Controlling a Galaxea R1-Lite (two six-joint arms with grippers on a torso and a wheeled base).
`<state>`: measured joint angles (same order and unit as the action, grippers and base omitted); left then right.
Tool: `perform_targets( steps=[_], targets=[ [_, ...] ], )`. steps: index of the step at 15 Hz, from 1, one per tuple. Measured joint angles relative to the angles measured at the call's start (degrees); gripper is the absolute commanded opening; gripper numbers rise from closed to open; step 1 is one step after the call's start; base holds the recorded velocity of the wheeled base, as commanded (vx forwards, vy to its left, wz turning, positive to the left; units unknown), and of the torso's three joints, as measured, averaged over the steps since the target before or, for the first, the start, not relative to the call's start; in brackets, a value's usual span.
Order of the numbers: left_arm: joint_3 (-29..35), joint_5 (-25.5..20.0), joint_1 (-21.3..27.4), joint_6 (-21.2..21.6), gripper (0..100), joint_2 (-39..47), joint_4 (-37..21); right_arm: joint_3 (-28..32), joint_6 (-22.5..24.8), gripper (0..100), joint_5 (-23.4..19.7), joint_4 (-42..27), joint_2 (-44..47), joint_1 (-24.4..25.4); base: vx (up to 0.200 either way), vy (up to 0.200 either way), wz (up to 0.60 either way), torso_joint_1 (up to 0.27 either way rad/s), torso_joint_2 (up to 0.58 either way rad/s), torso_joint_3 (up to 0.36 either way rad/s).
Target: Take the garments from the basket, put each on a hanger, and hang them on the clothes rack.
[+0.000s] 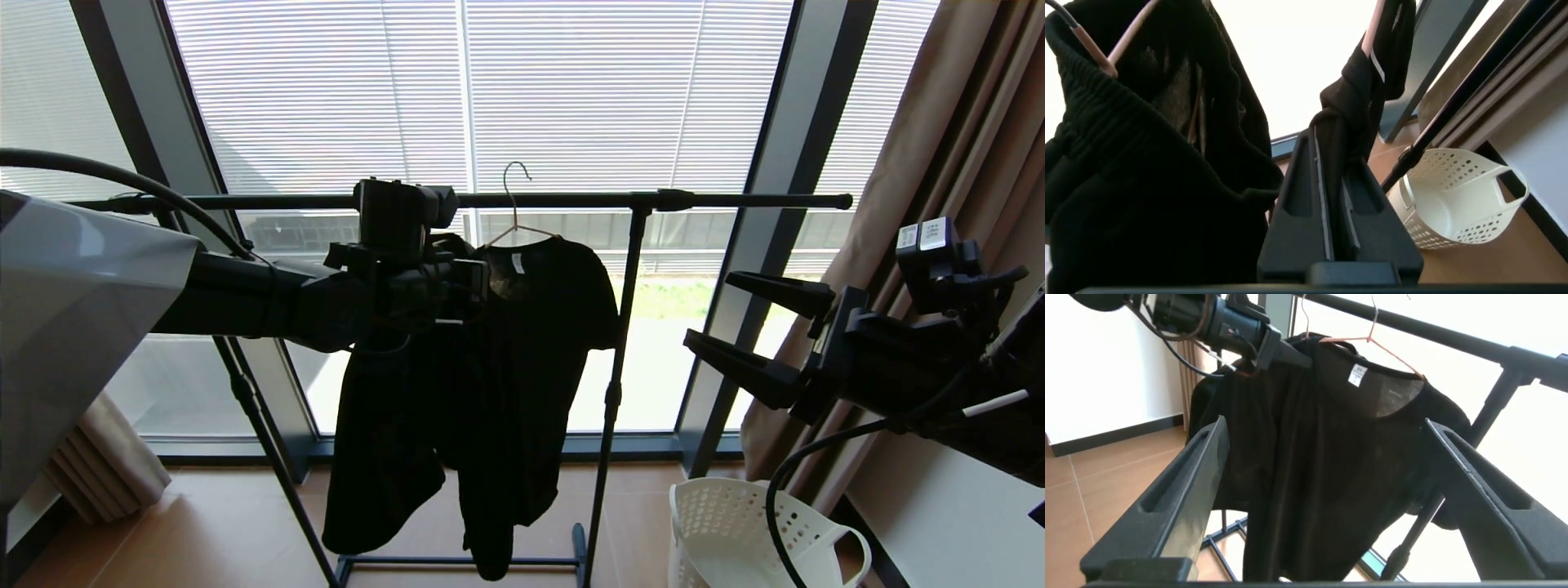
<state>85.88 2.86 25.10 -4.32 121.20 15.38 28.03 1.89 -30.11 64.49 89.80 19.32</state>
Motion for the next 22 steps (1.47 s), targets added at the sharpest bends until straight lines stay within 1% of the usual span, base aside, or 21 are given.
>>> perform_targets(
  steps=[8, 9, 13, 16, 18, 22],
  targets=[
    [0.26, 0.35, 0.01, -0.13, 0, 2.51, 0.02, -0.02, 0.29, 100, 0.09, 0.10, 1.13, 0.00, 0.000, 0.000, 0.00, 0.000, 0.00, 0.000],
    [0.17, 0.80, 0.04, -0.26, 100, 2.56, 0.07, -0.02, 0.29, 100, 0.09, 0.07, 1.22, 0.00, 0.000, 0.000, 0.00, 0.000, 0.00, 0.000],
    [-0.66, 1.07, 0.52, -0.57, 100, 2.06, 0.51, -0.11, 0.29, 100, 0.09, 0.10, 1.30, 0.00, 0.000, 0.000, 0.00, 0.000, 0.00, 0.000],
    [-4.57, 1.07, 1.30, -0.48, 100, -1.88, 0.45, -0.17, 0.29, 100, 0.09, 0.10, 1.30, 0.00, 0.000, 0.000, 0.00, 0.000, 0.00, 0.000],
    [-8.57, 1.04, 1.55, -0.41, 100, -6.42, 0.43, -0.30, 0.29, 100, 0.09, 0.10, 1.29, 0.02, 0.000, 0.000, 0.00, 0.000, 0.00, 0.000],
    [-22.71, 0.72, 1.57, -0.02, 100, -20.61, 0.89, -0.30, 0.29, 100, 0.06, 0.11, 1.22, -0.15, 0.000, 0.000, 0.00, 0.000, 0.00, 0.000]
  ],
)
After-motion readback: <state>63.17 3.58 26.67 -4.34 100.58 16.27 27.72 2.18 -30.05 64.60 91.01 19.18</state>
